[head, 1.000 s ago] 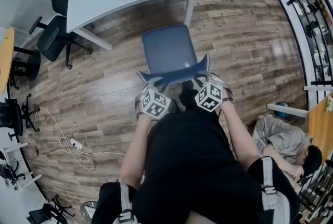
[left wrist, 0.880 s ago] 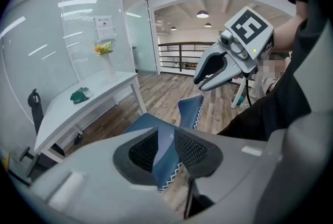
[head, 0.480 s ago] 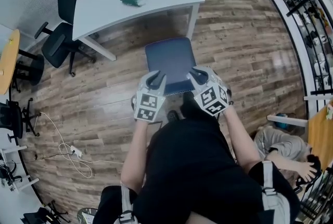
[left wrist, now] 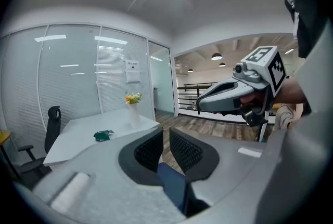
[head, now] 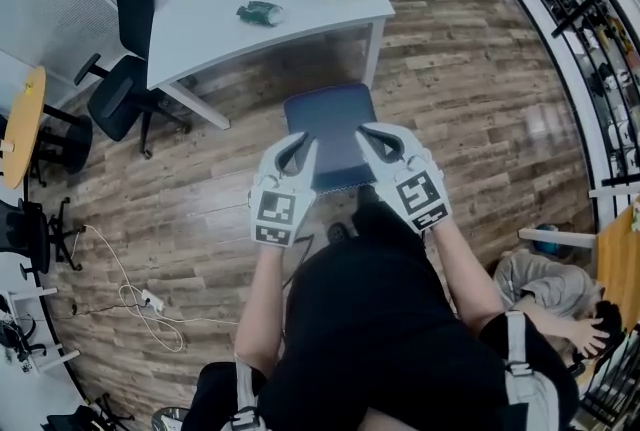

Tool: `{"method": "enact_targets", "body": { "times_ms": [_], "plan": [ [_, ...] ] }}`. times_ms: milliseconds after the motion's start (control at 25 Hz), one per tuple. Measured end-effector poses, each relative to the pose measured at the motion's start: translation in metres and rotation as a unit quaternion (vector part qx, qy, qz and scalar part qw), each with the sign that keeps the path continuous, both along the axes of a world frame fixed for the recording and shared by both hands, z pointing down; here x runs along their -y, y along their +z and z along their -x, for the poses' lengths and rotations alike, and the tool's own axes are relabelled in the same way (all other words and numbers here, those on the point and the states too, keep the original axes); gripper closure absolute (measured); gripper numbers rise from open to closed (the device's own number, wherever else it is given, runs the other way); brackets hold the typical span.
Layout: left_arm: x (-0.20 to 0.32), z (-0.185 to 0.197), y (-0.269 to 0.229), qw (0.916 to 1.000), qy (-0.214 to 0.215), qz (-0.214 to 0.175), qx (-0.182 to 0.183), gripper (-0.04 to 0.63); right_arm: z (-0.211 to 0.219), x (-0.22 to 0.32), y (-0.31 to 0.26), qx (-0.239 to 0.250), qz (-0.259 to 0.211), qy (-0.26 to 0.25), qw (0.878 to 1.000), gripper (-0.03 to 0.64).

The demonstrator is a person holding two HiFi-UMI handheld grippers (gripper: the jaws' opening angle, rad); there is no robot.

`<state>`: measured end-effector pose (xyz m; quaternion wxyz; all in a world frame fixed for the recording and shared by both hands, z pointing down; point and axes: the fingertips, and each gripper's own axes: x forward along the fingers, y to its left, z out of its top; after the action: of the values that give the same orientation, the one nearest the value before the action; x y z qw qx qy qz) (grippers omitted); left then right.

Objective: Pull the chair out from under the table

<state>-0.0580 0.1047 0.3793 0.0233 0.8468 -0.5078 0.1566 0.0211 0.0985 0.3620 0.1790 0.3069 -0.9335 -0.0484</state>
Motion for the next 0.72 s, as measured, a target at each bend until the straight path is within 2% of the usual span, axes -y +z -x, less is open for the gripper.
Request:
{"method": "enact_targets", "body": {
  "times_ms": [280, 440, 720],
  "plan": [
    [-0.010, -0.003, -0.006, 0.9995, -0.001, -0.026, -0.019, 0.575, -0.005, -0.008, -0.010, 0.062, 0.026, 0.009, 0.998, 0.614],
    [-0.014, -0.002, -0.008, 0.9992, -0.003, -0.025, -0.031, 0.584, -0.008, -0.014, -0.016, 0.108, 0.047, -0.009, 0.993, 0.615],
    [-0.021, 0.003, -0.013, 0.9990, -0.008, -0.024, -0.036, 0.584, -0.012, -0.021, -0.012, 0.119, 0.068, -0.017, 0.990, 0.617]
  ]
}}
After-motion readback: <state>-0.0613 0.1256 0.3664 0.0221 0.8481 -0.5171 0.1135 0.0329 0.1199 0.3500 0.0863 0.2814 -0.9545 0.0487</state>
